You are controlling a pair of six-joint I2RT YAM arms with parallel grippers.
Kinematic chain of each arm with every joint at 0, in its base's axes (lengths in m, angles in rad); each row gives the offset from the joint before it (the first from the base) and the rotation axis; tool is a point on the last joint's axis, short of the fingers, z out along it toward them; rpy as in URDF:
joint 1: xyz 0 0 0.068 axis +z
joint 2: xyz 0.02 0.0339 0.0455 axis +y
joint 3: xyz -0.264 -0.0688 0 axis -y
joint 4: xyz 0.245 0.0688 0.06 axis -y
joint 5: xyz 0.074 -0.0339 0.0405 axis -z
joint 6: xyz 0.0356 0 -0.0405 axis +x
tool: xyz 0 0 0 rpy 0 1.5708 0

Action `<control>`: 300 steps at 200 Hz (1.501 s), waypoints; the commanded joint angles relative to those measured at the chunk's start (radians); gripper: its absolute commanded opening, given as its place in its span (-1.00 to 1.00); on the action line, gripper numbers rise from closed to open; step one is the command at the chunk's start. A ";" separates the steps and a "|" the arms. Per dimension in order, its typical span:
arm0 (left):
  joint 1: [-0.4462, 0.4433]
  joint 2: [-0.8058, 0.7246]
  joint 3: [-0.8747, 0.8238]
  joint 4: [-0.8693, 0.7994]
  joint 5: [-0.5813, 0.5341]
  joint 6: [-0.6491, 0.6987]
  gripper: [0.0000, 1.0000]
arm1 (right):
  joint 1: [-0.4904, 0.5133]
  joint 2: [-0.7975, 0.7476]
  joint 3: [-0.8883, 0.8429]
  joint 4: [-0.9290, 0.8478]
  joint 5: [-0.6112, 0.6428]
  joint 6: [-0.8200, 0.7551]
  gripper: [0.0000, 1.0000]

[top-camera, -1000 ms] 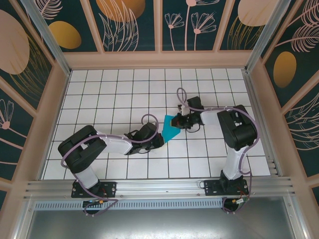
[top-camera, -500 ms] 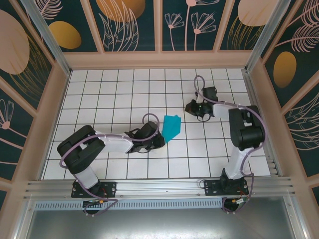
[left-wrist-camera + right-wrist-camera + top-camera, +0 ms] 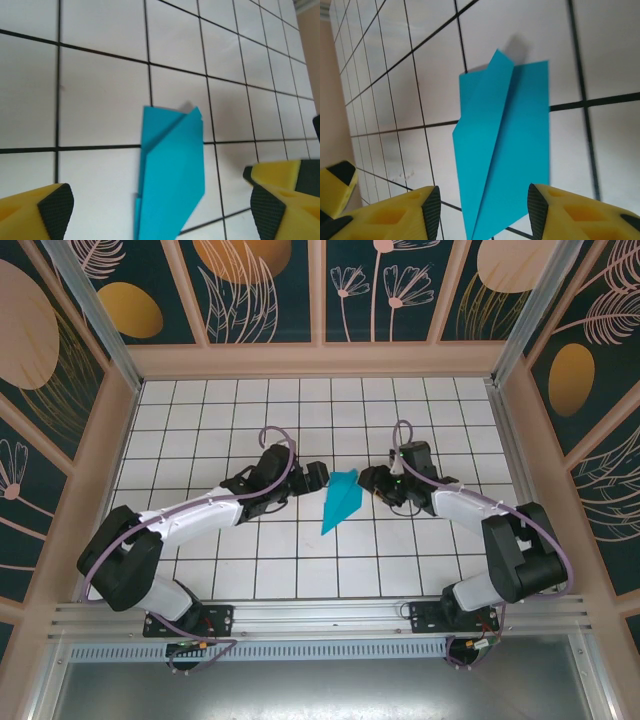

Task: Fold a paper plane with a square sheet of paper (pick it up from the middle)
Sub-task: Pick up the paper from the center of the table.

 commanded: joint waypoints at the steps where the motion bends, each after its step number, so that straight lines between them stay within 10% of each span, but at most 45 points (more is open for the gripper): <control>1: 0.016 -0.032 0.005 -0.075 -0.080 0.059 0.97 | 0.049 0.046 0.007 0.057 0.047 0.085 0.05; 151: 0.128 -0.089 -0.102 -0.022 0.023 -0.005 0.97 | 0.154 0.279 0.092 0.226 -0.037 0.151 -0.41; 207: 0.172 -0.168 -0.190 0.077 0.232 -0.057 0.97 | 0.154 0.250 0.057 0.362 -0.066 0.184 -0.99; 300: 0.187 -0.337 -0.244 0.363 0.535 -0.282 0.97 | 0.045 0.091 0.078 0.654 -0.364 0.371 -1.00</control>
